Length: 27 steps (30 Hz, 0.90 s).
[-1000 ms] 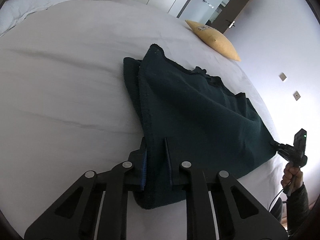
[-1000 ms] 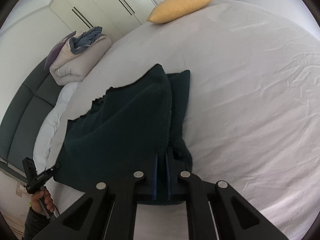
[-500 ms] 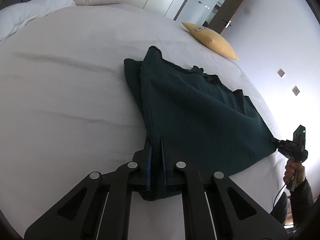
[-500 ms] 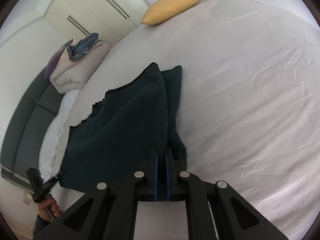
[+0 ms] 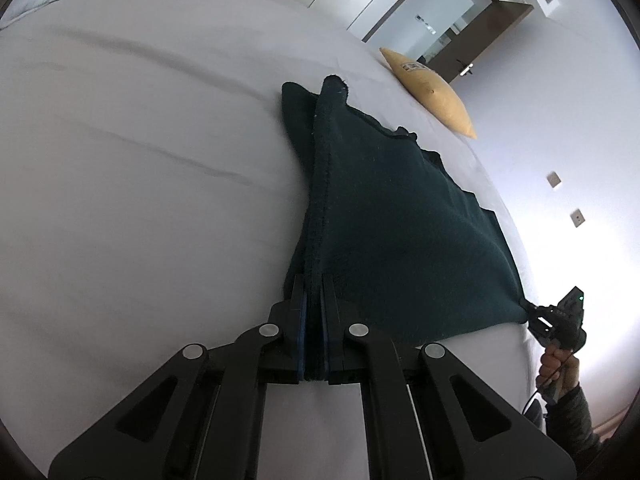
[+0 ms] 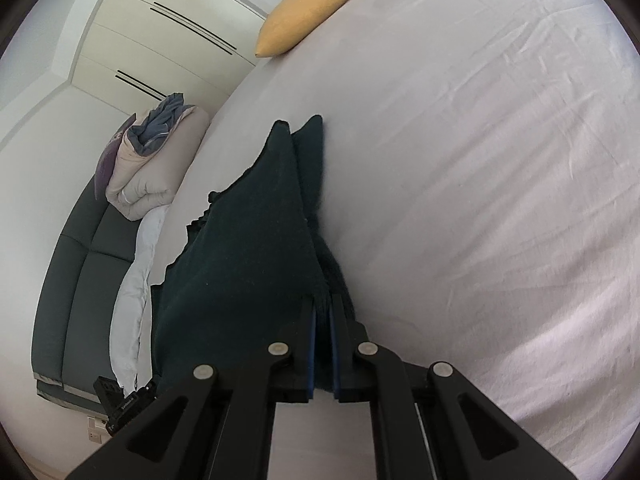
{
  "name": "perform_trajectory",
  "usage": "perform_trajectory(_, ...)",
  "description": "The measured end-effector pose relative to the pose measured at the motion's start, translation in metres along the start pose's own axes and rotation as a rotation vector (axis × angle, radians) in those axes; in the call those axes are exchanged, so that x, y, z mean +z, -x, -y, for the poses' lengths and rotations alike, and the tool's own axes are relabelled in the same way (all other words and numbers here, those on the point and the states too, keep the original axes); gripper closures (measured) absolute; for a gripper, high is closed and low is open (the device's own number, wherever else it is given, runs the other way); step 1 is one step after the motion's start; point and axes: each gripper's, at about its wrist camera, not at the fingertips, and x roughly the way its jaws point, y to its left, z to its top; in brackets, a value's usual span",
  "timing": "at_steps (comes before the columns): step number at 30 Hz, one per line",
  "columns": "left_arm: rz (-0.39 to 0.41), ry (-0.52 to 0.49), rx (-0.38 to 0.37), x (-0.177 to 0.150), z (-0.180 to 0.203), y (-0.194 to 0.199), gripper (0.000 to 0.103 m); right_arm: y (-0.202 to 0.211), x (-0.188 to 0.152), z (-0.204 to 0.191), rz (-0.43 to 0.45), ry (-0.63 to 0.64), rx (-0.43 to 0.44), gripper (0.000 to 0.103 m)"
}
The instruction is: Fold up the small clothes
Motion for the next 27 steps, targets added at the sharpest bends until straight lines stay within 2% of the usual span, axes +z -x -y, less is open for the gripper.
perform_trajectory(9, -0.031, 0.016, -0.012, 0.007, -0.004, -0.011, 0.096, -0.007, -0.003, 0.001, -0.019, 0.001, -0.004, 0.096)
perform_trajectory(12, -0.034, 0.056, -0.049, 0.008, -0.011, -0.013, 0.096, -0.004, -0.005, -0.001, -0.033, -0.017, 0.049, 0.091)
perform_trajectory(14, -0.033, 0.068, -0.060, 0.008, -0.012, -0.013, 0.096, 0.002, -0.009, -0.002, -0.030, -0.018, 0.093, 0.078)
perform_trajectory(15, -0.033, 0.065, -0.058, 0.009, -0.011, -0.014, 0.096, 0.005, -0.011, -0.004, -0.023, -0.008, 0.110, 0.076)
perform_trajectory(18, -0.035, 0.071, -0.057, 0.010, -0.010, -0.017, 0.096, 0.003, -0.012, -0.007, -0.038, 0.023, 0.088, 0.075)
perform_trajectory(19, -0.035, 0.073, -0.057, 0.010, -0.010, -0.017, 0.096, 0.000, -0.011, -0.007, -0.052, 0.024, 0.078, 0.079)
perform_trajectory(20, -0.036, 0.074, -0.057, 0.010, -0.010, -0.017, 0.096, -0.002, -0.009, -0.006, -0.057, 0.023, 0.057, 0.095)
perform_trajectory(21, -0.036, 0.078, -0.059, 0.011, -0.010, -0.018, 0.096, -0.002, -0.007, -0.005, -0.054, 0.017, 0.033, 0.095)
perform_trajectory(27, -0.044, 0.068, -0.051, 0.013, -0.008, -0.020, 0.096, 0.010, -0.017, 0.006, -0.036, -0.043, 0.012, 0.097)
